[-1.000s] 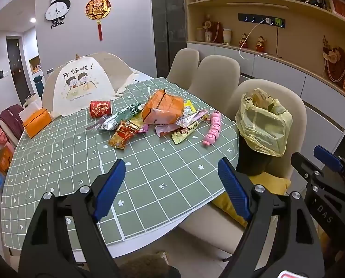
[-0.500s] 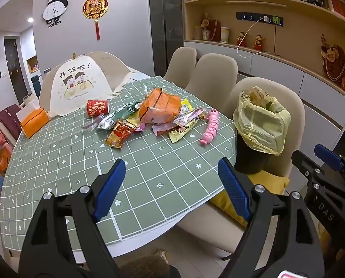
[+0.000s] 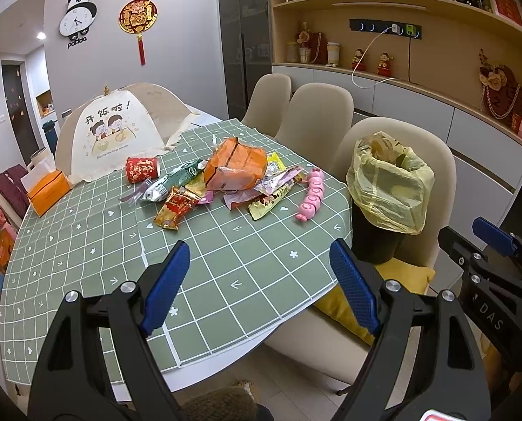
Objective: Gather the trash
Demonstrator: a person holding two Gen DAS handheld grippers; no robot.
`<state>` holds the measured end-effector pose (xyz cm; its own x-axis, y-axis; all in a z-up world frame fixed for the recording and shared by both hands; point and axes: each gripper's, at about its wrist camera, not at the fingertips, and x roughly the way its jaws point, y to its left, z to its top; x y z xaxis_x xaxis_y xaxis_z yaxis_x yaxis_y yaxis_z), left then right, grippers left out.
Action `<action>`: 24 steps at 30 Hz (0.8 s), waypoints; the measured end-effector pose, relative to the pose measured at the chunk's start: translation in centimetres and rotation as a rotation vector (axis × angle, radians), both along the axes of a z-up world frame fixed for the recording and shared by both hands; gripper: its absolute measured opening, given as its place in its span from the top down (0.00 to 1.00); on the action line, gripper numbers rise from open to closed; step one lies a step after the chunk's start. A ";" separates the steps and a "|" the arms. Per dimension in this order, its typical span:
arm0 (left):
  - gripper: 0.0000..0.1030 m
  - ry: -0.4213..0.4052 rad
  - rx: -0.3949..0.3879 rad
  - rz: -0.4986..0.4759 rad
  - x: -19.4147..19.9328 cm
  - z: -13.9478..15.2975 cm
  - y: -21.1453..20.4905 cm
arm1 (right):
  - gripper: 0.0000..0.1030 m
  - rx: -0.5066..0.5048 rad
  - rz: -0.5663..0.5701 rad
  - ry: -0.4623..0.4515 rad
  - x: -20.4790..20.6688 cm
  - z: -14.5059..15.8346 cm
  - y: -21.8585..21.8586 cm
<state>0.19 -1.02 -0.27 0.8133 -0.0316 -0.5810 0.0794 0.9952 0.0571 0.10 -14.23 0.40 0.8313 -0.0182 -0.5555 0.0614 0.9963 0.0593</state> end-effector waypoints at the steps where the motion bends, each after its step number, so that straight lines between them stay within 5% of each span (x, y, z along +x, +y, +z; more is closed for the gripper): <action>1: 0.24 0.000 0.000 -0.001 0.0 0.0 0.0 | 0.47 0.001 -0.002 -0.002 0.0 0.0 -0.1; 24: 0.24 -0.005 -0.004 -0.002 -0.1 0.3 0.1 | 0.47 -0.003 -0.004 -0.009 -0.4 0.3 0.1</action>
